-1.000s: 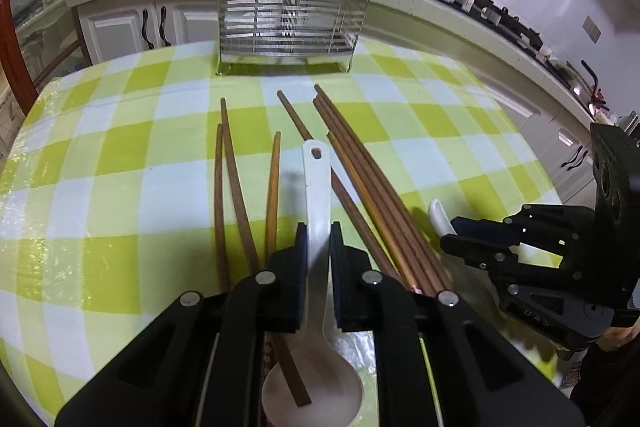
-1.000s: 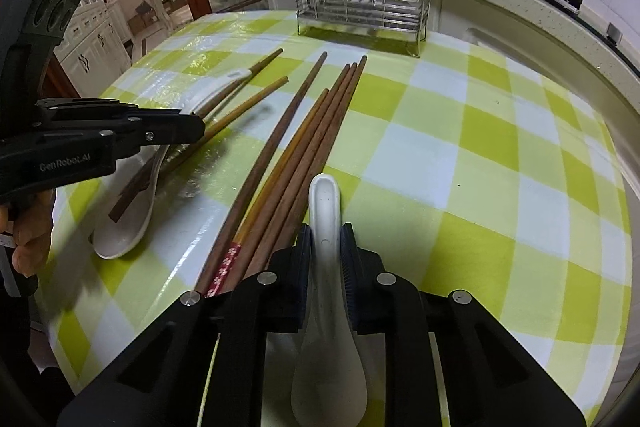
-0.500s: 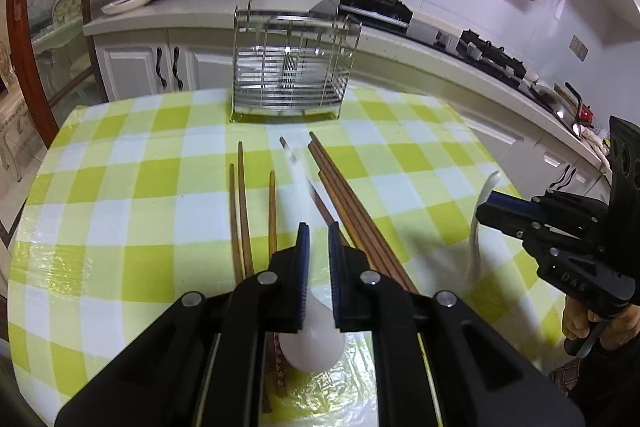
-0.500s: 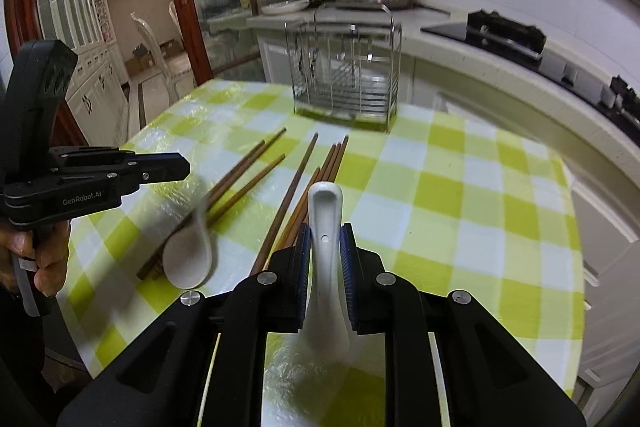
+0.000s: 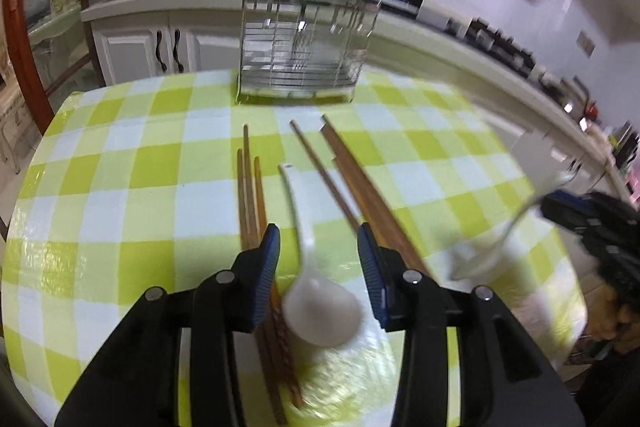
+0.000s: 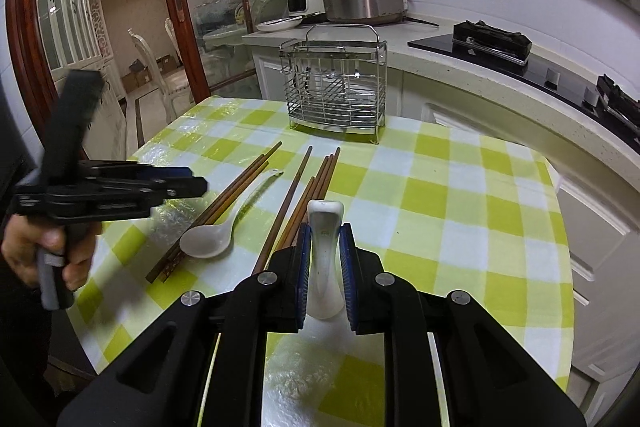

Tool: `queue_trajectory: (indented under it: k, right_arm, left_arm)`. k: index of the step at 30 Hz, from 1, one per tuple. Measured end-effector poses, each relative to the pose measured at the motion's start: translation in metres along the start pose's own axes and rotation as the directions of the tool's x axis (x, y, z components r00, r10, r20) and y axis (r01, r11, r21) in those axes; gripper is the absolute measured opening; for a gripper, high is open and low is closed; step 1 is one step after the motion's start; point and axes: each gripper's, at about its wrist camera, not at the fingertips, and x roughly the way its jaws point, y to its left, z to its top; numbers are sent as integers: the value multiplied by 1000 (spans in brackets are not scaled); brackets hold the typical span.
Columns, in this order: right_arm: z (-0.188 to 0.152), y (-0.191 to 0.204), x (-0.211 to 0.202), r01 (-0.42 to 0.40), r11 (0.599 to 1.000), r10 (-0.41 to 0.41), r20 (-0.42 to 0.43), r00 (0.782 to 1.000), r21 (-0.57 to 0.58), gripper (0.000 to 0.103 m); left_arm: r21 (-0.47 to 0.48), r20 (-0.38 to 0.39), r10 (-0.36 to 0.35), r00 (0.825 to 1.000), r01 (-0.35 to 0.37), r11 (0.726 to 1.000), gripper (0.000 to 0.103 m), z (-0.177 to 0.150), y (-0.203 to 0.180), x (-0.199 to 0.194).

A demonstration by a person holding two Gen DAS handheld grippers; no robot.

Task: Organize utensils
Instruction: 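Lift both held spoons and carry them over the wire utensil rack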

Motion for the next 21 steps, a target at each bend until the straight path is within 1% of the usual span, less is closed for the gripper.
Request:
queue_trajectory:
  k: [2, 3, 6, 9, 11, 12, 14, 15, 16, 18, 21]
  right_arm:
    - [-1, -2, -2, 4, 1000, -4, 3, 1000, 5, 17]
    - [-1, -2, -2, 4, 1000, -4, 3, 1000, 6, 17]
    - [-3, -6, -4, 6, 1000, -6, 4, 1000, 11, 17]
    - [-3, -8, -5, 7, 1000, -7, 5, 1000, 19, 17]
    - [-3, -9, -5, 5, 1000, -5, 5, 1000, 21, 17]
    - [-3, -9, -5, 4, 1000, -4, 5, 1000, 21, 17]
    - [-3, -9, -5, 5, 1000, -5, 5, 1000, 21, 17]
    - [-3, -9, -6, 5, 1000, -5, 6, 1000, 22, 17]
    - [-3, -10, -5, 6, 1000, -6, 6, 1000, 24, 17]
    - [-3, -10, -5, 8, 1000, -8, 5, 1000, 27, 17]
    - [-2, -12, -4, 14, 999, -14, 8, 1000, 36, 17]
  left_arm:
    - [16, -34, 5, 999, -5, 1000, 33, 4, 2, 15]
    - [19, -52, -5, 999, 6, 1000, 32, 7, 3, 23]
    - [21, -103, -29, 994, 32, 999, 32, 17, 5, 43]
    - [8, -159, -30, 987, 32, 999, 32, 26, 9, 65]
    - [-16, -187, -52, 981, 50, 999, 32, 31, 14, 77]
    - [-38, -210, -67, 975, 60, 997, 32, 34, 19, 85]
    - [-60, -232, -83, 969, 71, 996, 31, 38, 23, 95]
    - [-64, -233, -96, 968, 83, 994, 27, 40, 25, 98]
    - [-63, -237, -96, 967, 83, 995, 14, 42, 25, 100]
    - [-61, -239, -92, 967, 80, 995, 11, 44, 25, 100]
    - [-49, -183, -103, 978, 96, 994, 9, 42, 19, 78]
